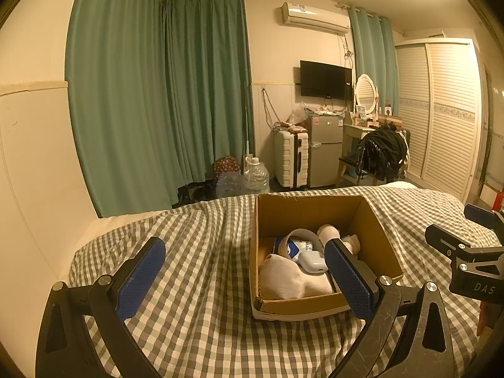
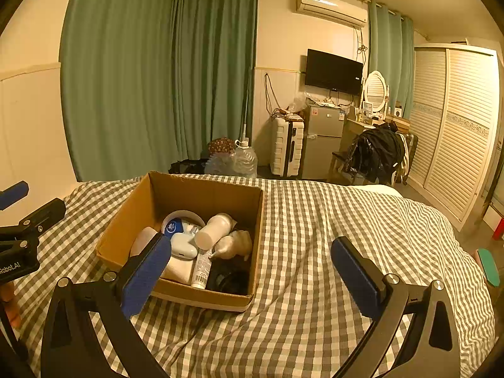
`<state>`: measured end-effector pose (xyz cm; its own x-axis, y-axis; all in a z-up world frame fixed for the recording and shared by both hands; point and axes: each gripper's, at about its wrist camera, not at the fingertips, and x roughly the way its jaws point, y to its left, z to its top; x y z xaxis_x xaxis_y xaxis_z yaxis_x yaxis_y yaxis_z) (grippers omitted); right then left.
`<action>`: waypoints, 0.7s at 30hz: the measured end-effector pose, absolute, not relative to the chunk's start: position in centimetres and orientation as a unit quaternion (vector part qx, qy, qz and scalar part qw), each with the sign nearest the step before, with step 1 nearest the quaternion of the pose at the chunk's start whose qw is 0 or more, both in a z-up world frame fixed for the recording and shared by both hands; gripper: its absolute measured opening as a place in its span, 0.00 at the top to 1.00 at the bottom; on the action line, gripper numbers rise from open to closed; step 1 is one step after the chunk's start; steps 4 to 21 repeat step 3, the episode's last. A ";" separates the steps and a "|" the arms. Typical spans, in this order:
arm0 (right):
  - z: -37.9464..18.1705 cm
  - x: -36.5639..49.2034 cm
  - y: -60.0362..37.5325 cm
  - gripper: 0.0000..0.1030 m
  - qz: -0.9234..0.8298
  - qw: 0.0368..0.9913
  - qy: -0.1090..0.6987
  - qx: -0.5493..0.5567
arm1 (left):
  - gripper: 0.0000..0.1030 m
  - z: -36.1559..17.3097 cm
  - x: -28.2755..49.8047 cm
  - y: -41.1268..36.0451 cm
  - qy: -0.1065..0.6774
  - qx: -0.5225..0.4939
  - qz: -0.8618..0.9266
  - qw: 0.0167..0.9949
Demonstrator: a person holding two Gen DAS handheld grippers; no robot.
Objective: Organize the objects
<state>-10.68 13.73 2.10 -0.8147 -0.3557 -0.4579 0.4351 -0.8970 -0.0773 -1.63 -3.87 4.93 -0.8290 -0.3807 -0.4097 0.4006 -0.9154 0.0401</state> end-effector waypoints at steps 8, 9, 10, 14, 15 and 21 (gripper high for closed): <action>2.0 -10.7 13.7 0.01 -0.948 0.208 0.091 0.224 | 0.00 4.8 -1.6 -3.8 0.022 0.210 -0.956 0.203; 2.0 -10.7 13.7 0.01 -0.948 0.208 0.091 0.224 | 0.00 4.8 -1.6 -3.8 0.022 0.210 -0.956 0.203; 2.0 -10.7 13.7 0.01 -0.948 0.208 0.091 0.224 | 0.00 4.8 -1.6 -3.8 0.022 0.210 -0.956 0.203; 2.0 -10.7 13.7 0.01 -0.948 0.208 0.091 0.224 | 0.00 4.8 -1.6 -3.8 0.022 0.210 -0.956 0.203; 2.0 -10.7 13.7 0.01 -0.948 0.208 0.091 0.224 | 0.00 4.8 -1.6 -3.8 0.022 0.210 -0.956 0.203; 2.0 -10.7 13.7 0.01 -0.948 0.208 0.091 0.224 | 0.00 4.8 -1.6 -3.8 0.022 0.210 -0.956 0.203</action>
